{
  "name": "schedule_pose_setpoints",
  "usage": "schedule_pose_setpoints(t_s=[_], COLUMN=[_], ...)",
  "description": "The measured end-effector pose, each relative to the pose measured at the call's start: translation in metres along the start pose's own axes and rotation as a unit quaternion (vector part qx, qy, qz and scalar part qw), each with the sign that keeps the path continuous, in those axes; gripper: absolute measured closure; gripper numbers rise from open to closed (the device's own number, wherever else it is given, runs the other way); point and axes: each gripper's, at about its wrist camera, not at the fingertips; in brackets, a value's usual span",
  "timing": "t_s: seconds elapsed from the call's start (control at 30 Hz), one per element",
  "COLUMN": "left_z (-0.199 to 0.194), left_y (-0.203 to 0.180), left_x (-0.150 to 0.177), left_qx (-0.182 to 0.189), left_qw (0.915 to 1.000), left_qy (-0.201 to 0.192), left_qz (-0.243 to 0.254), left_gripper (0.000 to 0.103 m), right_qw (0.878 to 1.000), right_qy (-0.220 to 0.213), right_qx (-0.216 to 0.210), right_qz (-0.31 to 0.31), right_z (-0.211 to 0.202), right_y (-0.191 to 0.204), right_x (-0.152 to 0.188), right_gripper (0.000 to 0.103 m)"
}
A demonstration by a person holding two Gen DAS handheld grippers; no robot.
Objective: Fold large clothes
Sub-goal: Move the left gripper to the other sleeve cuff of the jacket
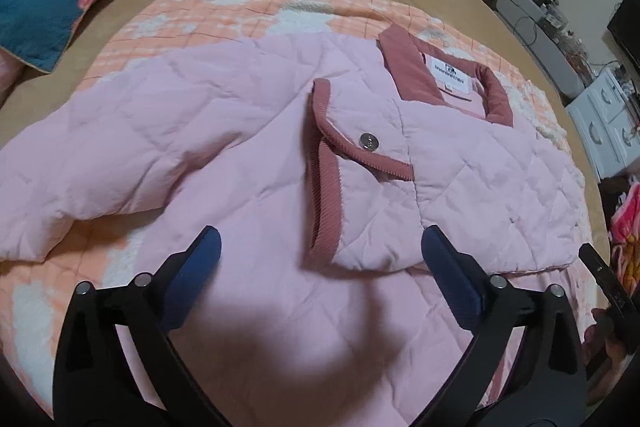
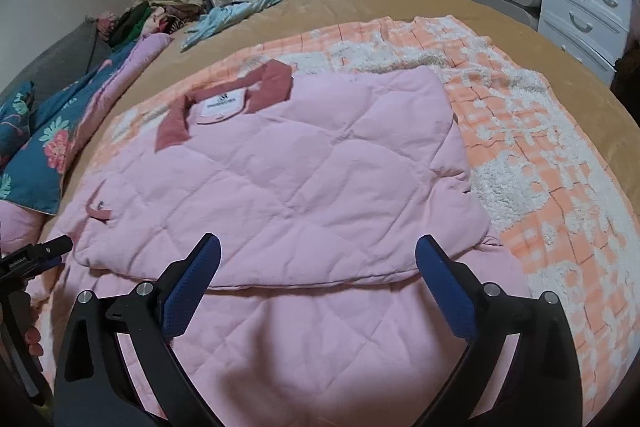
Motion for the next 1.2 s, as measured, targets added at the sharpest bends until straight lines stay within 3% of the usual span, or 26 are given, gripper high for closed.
schedule_pose_setpoints(t_s=[0.2, 0.47, 1.2], left_z=[-0.023, -0.052, -0.112], left_y=[0.009, 0.029, 0.131], left_x=[0.003, 0.013, 0.043], left_qx=[-0.003, -0.029, -0.075], left_qw=[0.9999, 0.9988, 0.9899], left_qy=[-0.013, -0.033, -0.071], left_qz=[-0.011, -0.021, -0.096], left_gripper=[0.009, 0.009, 0.009], right_qw=[0.999, 0.999, 0.990], right_qy=[-0.036, -0.044, -0.047], right_qx=[0.011, -0.010, -0.086], right_qz=[-0.008, -0.018, -0.096], right_z=[-0.027, -0.048, -0.073], right_y=[0.011, 0.032, 0.160], right_x=[0.001, 0.003, 0.008], right_gripper=[0.004, 0.004, 0.004])
Point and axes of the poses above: each gripper's, at about its wrist camera, not at the fingertips, and z roughly the way its jaws point, y to its left, x to its underside, and after that the axes turned 4 degrees about z, right-handed
